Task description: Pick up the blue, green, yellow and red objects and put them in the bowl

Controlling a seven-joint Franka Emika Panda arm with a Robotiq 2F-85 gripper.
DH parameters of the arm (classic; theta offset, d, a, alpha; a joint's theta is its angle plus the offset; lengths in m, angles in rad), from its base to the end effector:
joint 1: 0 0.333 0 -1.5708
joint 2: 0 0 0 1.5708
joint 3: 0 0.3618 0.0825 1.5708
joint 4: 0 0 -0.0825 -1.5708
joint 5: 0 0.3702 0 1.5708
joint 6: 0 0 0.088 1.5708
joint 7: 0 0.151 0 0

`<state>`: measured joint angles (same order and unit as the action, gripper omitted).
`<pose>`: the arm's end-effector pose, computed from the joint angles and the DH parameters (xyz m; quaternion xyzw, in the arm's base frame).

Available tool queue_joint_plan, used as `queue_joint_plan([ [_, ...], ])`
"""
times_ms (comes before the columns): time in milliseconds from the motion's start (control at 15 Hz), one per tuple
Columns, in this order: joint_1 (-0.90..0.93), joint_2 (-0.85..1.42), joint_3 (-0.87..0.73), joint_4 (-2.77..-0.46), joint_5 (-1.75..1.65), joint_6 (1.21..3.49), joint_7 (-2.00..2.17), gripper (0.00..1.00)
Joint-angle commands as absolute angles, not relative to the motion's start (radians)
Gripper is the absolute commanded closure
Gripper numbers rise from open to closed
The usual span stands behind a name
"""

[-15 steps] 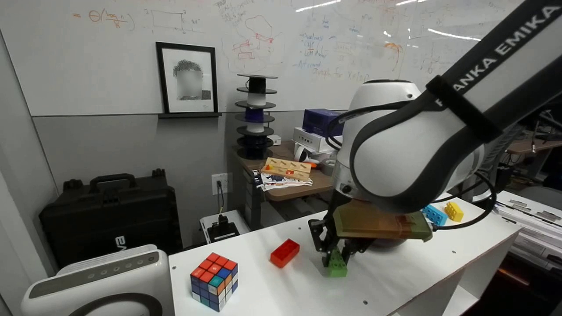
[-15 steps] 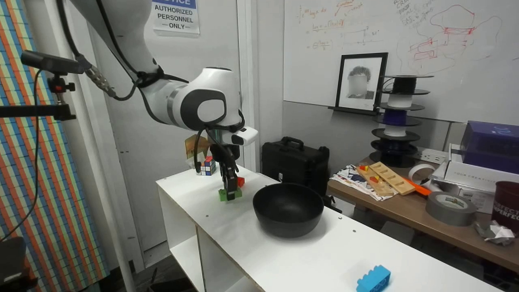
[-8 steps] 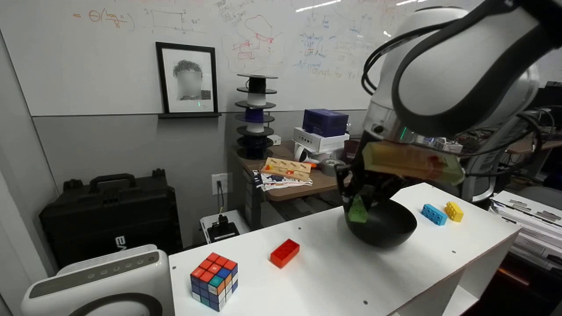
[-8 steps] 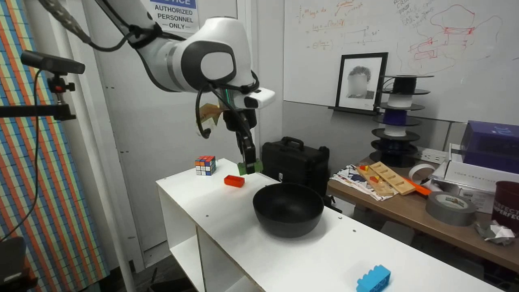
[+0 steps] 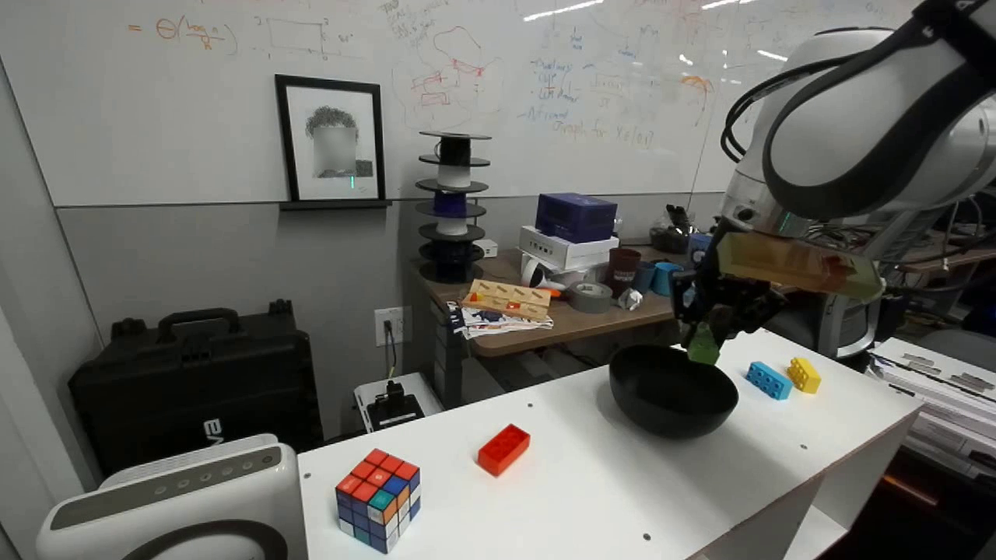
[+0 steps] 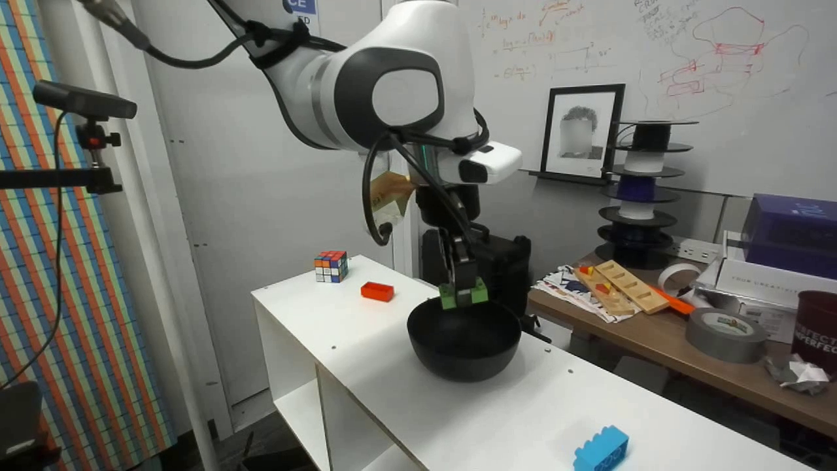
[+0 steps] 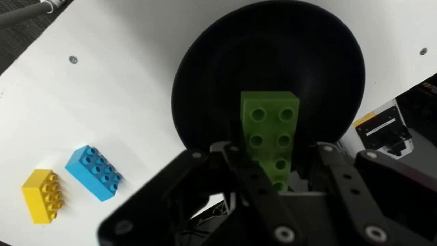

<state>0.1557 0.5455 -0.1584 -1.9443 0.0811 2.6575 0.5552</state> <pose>0.6610 0.0037 0.2251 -0.9520 0.2927 -0.0895 0.0068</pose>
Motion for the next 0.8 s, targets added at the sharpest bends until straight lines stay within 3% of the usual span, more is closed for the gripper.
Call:
queue_joint_plan([
  [0, 0.141, 0.618, -0.124, -1.844, 0.092, 2.626, 0.537, 0.39],
  [133, 0.146, 0.63, -0.104, -1.819, 0.092, 2.631, 0.52, 0.32],
  [400, 0.143, 0.6, -0.043, -1.817, 0.101, 2.611, 0.45, 0.02],
  [733, 0.161, 0.537, 0.012, -1.875, 0.16, 2.677, 0.486, 0.0],
])
